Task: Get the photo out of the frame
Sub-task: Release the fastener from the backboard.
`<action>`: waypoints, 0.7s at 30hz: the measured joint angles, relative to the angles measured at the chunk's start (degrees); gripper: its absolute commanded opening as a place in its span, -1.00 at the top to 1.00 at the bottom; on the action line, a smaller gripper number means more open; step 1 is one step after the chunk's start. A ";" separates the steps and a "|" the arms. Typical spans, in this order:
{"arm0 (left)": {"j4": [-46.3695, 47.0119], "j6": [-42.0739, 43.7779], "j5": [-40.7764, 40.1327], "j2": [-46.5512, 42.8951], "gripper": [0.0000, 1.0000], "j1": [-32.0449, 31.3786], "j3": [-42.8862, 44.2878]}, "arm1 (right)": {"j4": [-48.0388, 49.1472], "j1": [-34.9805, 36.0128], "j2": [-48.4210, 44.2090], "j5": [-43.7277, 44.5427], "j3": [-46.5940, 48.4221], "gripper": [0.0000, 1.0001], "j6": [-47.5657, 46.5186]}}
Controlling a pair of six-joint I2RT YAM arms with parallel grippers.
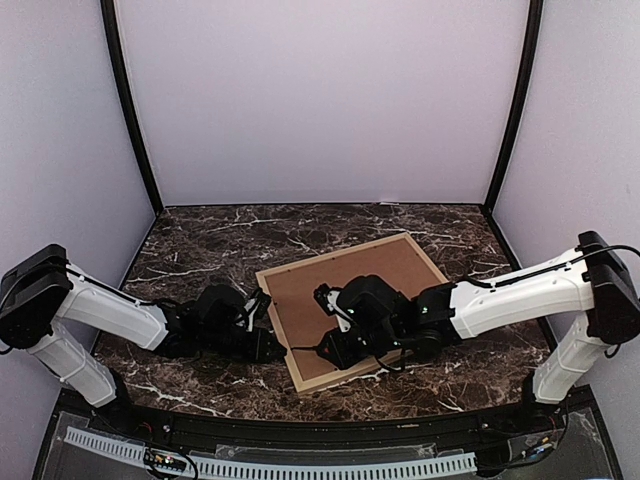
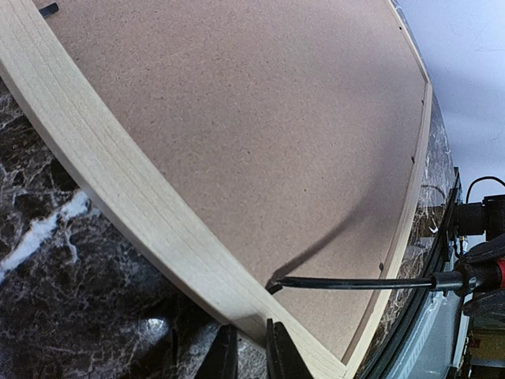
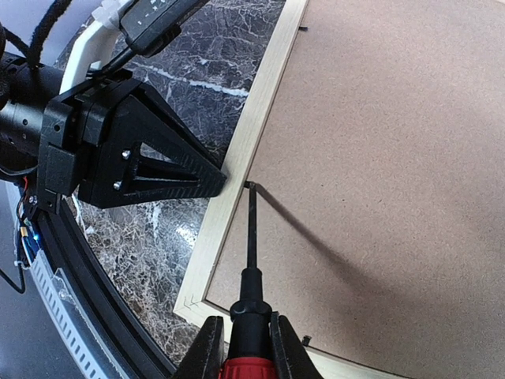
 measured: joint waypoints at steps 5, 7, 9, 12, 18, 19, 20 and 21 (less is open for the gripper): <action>0.00 0.00 0.02 0.00 0.73 0.00 0.00 | -0.83 0.04 0.22 0.04 0.63 1.00 0.00; 0.00 0.00 0.00 0.00 0.73 0.00 0.00 | -1.01 0.09 0.26 0.04 0.79 1.00 0.00; 0.02 -0.04 0.02 0.00 0.73 0.00 0.00 | -1.16 0.24 0.28 0.15 0.96 1.00 0.00; 0.02 -0.04 0.00 0.00 0.73 0.00 0.00 | -1.38 0.42 0.37 0.42 1.18 1.00 0.00; 0.00 -0.04 0.00 0.00 0.74 0.00 0.00 | -1.18 0.63 0.46 0.48 1.18 1.00 0.02; 0.00 -0.04 0.00 0.00 0.74 0.00 0.00 | -1.18 0.68 0.48 0.48 1.18 1.00 0.02; 0.00 -0.04 0.00 0.00 0.74 0.00 0.00 | -1.20 0.68 0.50 0.48 1.22 1.00 0.02; 0.00 -0.04 0.00 0.00 0.74 0.00 0.00 | -1.25 0.68 0.59 0.48 1.31 1.00 0.02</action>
